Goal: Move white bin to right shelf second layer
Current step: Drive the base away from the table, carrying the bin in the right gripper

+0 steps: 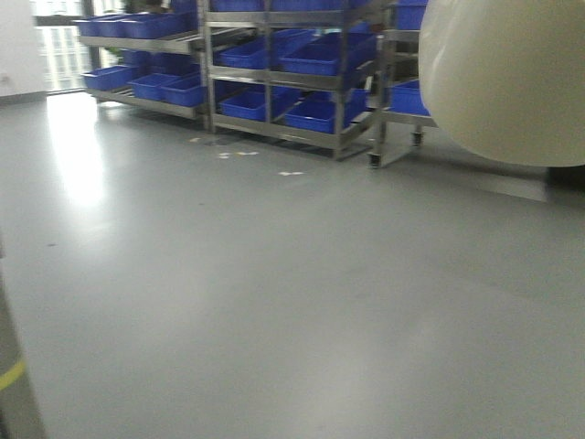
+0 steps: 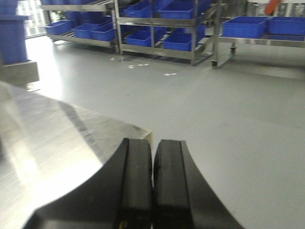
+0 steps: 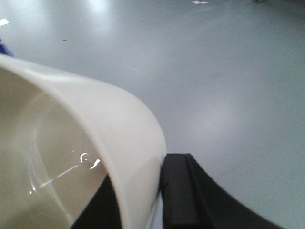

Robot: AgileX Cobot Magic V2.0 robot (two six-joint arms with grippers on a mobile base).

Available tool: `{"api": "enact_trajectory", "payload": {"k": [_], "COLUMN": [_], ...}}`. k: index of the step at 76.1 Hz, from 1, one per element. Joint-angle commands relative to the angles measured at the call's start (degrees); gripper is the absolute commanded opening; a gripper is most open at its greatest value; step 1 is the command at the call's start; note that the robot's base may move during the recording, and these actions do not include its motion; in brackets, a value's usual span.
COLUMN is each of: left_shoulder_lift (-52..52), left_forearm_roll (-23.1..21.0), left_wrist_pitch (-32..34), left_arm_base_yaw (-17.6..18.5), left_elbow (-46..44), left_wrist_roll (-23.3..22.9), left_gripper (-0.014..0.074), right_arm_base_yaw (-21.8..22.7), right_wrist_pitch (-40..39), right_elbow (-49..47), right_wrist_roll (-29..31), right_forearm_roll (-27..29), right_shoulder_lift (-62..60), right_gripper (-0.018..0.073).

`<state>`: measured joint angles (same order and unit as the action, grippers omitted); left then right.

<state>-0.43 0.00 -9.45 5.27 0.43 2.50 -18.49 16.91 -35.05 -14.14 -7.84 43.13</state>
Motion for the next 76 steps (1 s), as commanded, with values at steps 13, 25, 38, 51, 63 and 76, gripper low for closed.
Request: {"api": "enact_trajectory", "payload": {"k": [13,25,38,51,63,76], "left_shoulder_lift": [-0.80,-0.80,-0.80,-0.80,-0.80,-0.80], "left_forearm_roll": [0.00,0.00,0.00,0.00,0.00,0.00], "left_wrist_pitch": [5.01,5.01,5.01,5.01,5.01,5.01], "left_arm_base_yaw": [0.33,0.33,0.33,0.33,0.33,0.33], "left_elbow": [2.11,2.11,2.11,2.11,2.11,2.11], "left_wrist_roll": [-0.30,-0.30,-0.30,-0.30,-0.30,-0.30], "left_gripper": [0.0085,0.0085,0.0085,0.0085,0.0085,0.0085], "right_arm_base_yaw": [0.41,0.41,0.41,0.41,0.41,0.41], "right_wrist_pitch": [-5.87,-5.87,-5.87,-5.87,-5.87,-5.87], "right_elbow": [-1.75,-1.75,-1.75,-1.75,-1.75,-1.75], "right_wrist_roll": [-0.01,-0.01,-0.01,-0.01,-0.01,-0.01], "right_forearm_roll": [-0.64,-0.64,-0.64,-0.64,-0.64,-0.64], "right_shoulder_lift": [-0.37,-0.37,-0.37,-0.37,-0.37,-0.37], "right_gripper": [0.0055,0.0055,0.0055,0.0055,0.0055,0.0055]}}
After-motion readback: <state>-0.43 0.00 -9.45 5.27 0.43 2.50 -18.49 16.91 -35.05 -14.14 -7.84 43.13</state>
